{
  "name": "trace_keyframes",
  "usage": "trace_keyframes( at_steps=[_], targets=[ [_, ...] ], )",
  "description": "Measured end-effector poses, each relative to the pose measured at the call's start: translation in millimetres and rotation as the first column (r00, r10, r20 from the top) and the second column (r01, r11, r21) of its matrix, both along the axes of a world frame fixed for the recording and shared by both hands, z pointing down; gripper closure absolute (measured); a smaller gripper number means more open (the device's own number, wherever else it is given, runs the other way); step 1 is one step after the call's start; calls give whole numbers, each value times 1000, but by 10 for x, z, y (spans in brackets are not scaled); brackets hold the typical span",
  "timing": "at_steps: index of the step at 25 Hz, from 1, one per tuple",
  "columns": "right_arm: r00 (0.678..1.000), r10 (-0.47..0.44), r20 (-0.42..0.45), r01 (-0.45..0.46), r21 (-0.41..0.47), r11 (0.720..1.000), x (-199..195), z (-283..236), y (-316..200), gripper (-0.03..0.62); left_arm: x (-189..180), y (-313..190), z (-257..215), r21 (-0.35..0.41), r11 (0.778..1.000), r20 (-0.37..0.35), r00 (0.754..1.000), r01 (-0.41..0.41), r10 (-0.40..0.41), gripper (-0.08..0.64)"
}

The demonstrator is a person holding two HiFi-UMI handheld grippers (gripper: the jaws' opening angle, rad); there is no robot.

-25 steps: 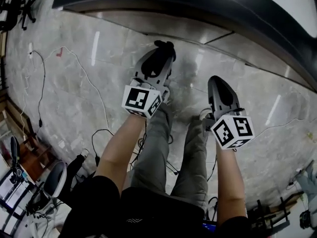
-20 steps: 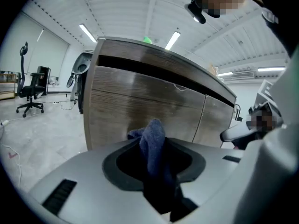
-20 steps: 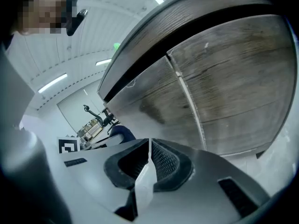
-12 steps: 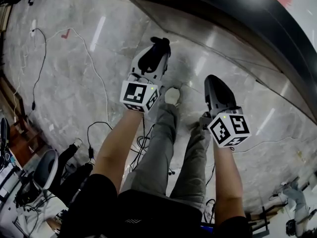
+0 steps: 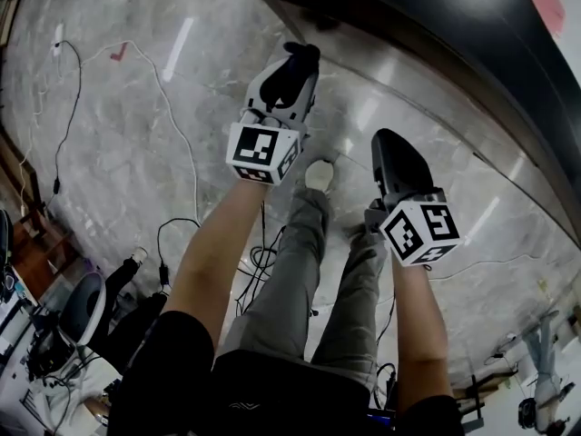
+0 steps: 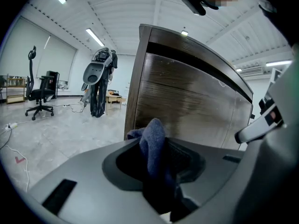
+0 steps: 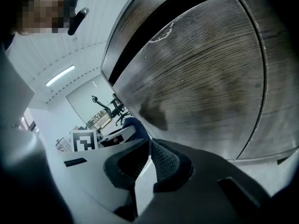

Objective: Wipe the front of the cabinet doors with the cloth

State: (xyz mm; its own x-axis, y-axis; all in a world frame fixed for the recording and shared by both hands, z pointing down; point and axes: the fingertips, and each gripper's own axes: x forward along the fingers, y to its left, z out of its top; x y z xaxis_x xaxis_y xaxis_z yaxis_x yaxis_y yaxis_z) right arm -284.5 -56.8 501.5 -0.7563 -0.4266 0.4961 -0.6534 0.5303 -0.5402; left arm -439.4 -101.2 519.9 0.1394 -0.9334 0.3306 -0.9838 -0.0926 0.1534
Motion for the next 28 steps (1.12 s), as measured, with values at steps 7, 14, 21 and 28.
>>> trace_keyframes(
  at_steps=[7, 14, 21, 28],
  targets=[
    [1000, 25, -6, -25, 2, 1000, 137, 19, -40, 551, 256, -176, 104, 7, 1000, -20, 999, -30, 31, 430],
    [997, 76, -6, -76, -5, 997, 518, 58, -41, 551, 735, -197, 106, 10, 995, -48, 994, -94, 95, 430],
    [991, 133, -2, -132, 14, 991, 1013, -37, -48, 551, 1241, -235, 27, 18, 991, -59, 990, -129, 130, 430],
    [981, 193, 0, -193, 17, 981, 1505, 6, -39, 551, 1730, -242, 98, 11, 984, -61, 982, -178, 178, 430]
  ],
)
